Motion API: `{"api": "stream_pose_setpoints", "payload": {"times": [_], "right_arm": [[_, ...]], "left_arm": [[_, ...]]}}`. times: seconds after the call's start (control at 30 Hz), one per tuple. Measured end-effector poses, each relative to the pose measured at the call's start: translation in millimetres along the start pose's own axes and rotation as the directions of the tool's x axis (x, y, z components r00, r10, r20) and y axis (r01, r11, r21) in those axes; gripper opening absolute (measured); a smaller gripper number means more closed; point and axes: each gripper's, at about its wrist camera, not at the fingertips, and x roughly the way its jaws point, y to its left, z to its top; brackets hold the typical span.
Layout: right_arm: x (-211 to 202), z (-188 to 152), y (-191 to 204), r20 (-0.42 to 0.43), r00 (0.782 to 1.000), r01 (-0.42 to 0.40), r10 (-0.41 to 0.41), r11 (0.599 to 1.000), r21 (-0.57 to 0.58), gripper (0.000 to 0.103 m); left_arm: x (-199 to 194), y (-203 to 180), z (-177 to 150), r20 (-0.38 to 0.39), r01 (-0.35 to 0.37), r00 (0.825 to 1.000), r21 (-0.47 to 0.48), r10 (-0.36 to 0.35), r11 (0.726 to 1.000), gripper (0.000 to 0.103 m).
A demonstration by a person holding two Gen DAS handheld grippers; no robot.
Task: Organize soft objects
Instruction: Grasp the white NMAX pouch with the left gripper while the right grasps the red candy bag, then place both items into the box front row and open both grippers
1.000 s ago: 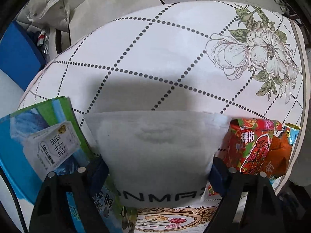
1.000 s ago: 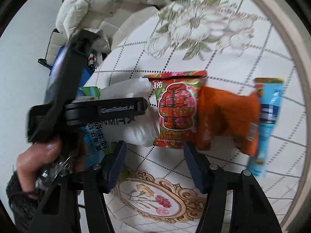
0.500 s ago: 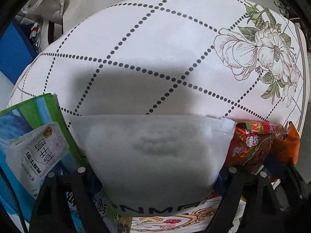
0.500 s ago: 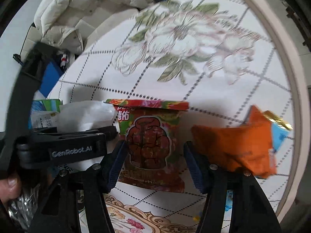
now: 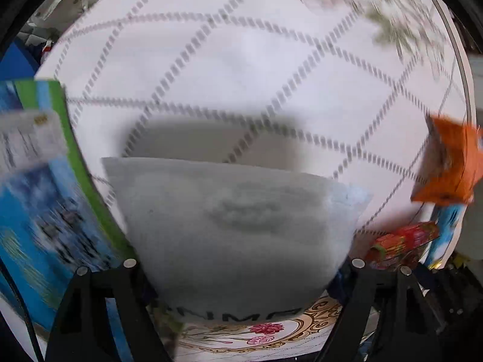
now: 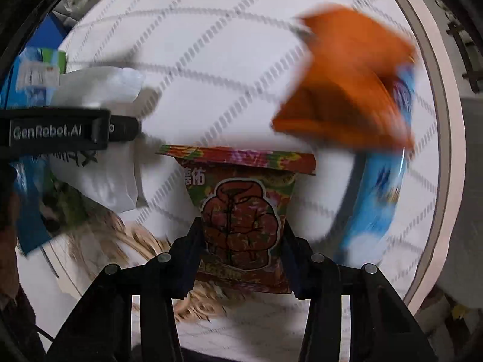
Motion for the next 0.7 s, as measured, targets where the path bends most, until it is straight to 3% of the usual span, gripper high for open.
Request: {"api": "stream_pose_setpoints", "payload": {"times": [0.1, 0.27, 0.3, 0.33, 0.47, 0.57, 0.7], "right_arm": [[3.0, -0.3, -0.3, 0.011, 1.0, 0.027, -0.027, 0.999, 0.022, 0.066], [11.3, 6.8, 10.4, 0.025, 0.998, 0.056, -0.057, 0.998, 0.041, 0.071], [11.9, 6.9, 14.3, 0.029, 0.997, 0.076, -0.077, 0.996, 0.039, 0.067], [10.8, 6.3, 17.9, 0.04, 0.994, 0.098, -0.099, 0.995, 0.035, 0.051], [-4.9, 1.4, 35.6, 0.065, 0.995, 0.073, -0.074, 0.997, 0.023, 0.047], [-38.4, -12.2, 49.9, 0.12, 0.992, 0.044, -0.043, 0.999, -0.009, 0.047], [-100.8, -36.2, 90.1, 0.22, 0.974, -0.031, 0.049, 0.996, -0.084, 0.046]], "left_arm": [[1.0, -0.8, -8.7, 0.035, 0.007, 0.999, -0.037, -0.006, 0.999, 0.087], [-0.9, 4.1, -20.0, 0.056, 0.015, 0.998, -0.046, -0.012, 0.999, 0.082], [-2.5, 4.3, -23.4, 0.063, 0.011, 0.998, -0.053, -0.008, 0.999, 0.077], [-5.3, 4.8, -26.8, 0.069, 0.01, 0.998, -0.055, -0.007, 0.998, 0.073], [-34.3, 8.2, -49.9, 0.119, 0.075, 0.991, -0.06, -0.068, 0.995, 0.071], [-76.5, 18.6, -76.7, 0.204, 0.141, 0.971, -0.053, -0.127, 0.989, 0.071], [-146.9, 61.3, -129.3, 0.337, 0.224, 0.921, -0.05, -0.195, 0.973, 0.071]]}}
